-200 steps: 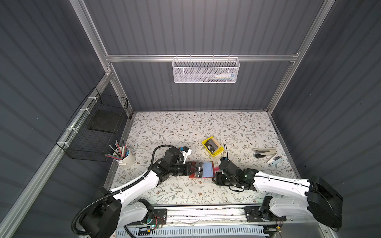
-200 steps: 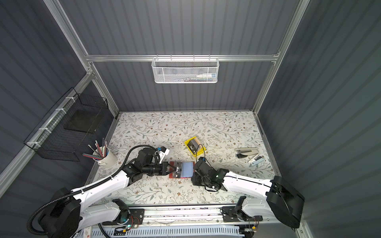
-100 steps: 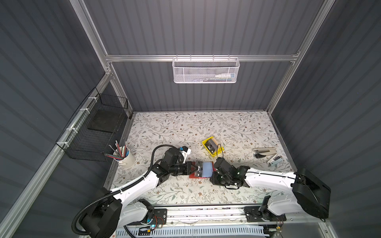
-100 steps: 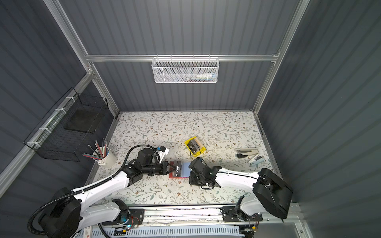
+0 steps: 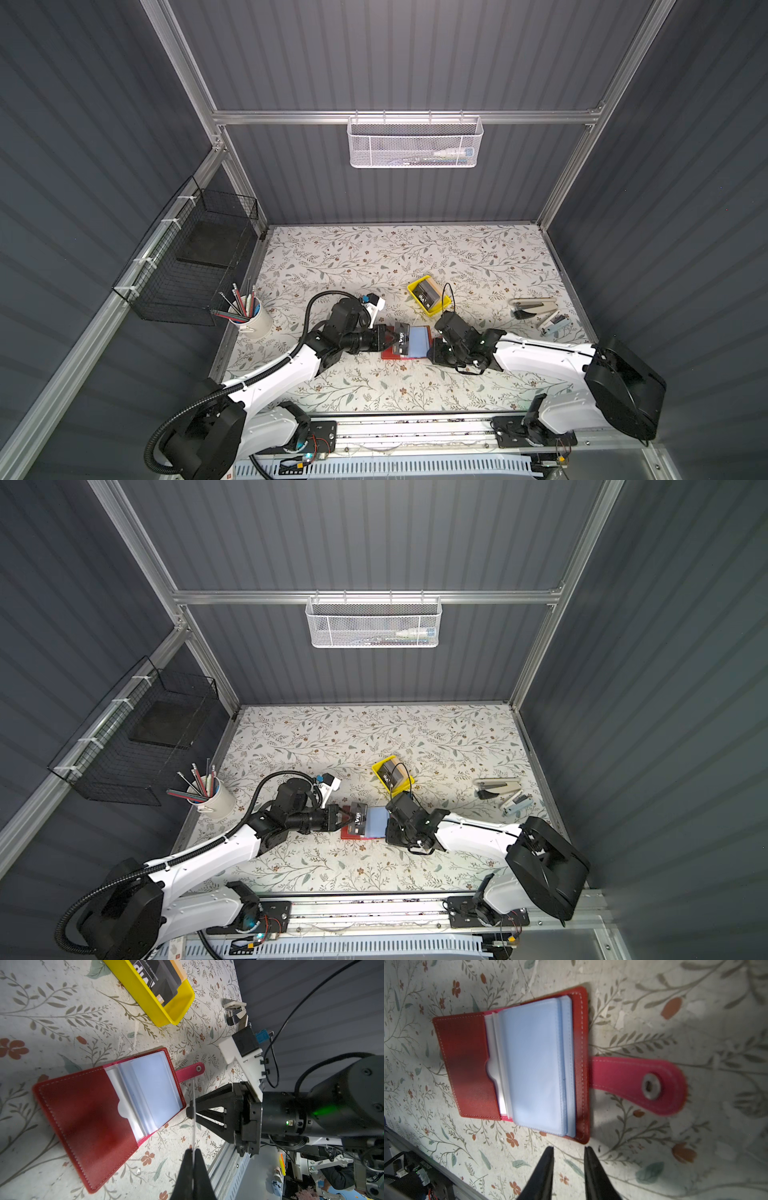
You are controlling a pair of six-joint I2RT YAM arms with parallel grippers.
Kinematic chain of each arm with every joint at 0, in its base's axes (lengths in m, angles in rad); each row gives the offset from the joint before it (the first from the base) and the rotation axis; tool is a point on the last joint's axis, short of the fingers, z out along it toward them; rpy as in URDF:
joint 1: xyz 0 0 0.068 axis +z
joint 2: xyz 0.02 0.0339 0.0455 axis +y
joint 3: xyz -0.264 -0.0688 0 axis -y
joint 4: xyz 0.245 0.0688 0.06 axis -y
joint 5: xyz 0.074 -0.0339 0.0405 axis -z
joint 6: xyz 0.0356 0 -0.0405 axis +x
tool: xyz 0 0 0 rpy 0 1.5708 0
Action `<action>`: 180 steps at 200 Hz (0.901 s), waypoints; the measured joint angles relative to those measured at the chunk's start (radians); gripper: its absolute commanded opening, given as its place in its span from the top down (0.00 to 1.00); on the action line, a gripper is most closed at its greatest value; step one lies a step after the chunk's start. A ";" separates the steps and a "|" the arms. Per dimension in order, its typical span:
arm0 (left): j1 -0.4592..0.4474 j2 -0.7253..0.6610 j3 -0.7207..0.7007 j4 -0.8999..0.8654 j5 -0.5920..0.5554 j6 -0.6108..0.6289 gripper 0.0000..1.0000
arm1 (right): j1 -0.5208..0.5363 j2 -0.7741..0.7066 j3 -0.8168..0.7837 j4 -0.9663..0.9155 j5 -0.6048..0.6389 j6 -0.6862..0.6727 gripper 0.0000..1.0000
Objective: Insert credit cards into a card holder
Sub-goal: Rotate the card holder at the center of the table.
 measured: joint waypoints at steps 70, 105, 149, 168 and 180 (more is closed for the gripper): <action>0.000 0.004 -0.007 0.002 -0.018 0.000 1.00 | 0.000 0.016 0.010 -0.002 -0.019 -0.007 0.70; 0.000 0.005 -0.022 0.004 -0.026 -0.004 1.00 | 0.000 0.076 0.039 0.000 -0.018 -0.008 0.71; 0.000 0.005 -0.027 0.006 -0.036 -0.008 1.00 | -0.022 0.122 0.073 0.000 -0.018 -0.022 0.72; 0.000 0.005 -0.027 0.007 -0.037 -0.010 1.00 | -0.042 0.129 0.082 0.001 -0.018 -0.035 0.73; 0.000 0.005 -0.027 0.008 -0.037 -0.013 1.00 | -0.051 0.129 0.087 0.001 -0.018 -0.044 0.73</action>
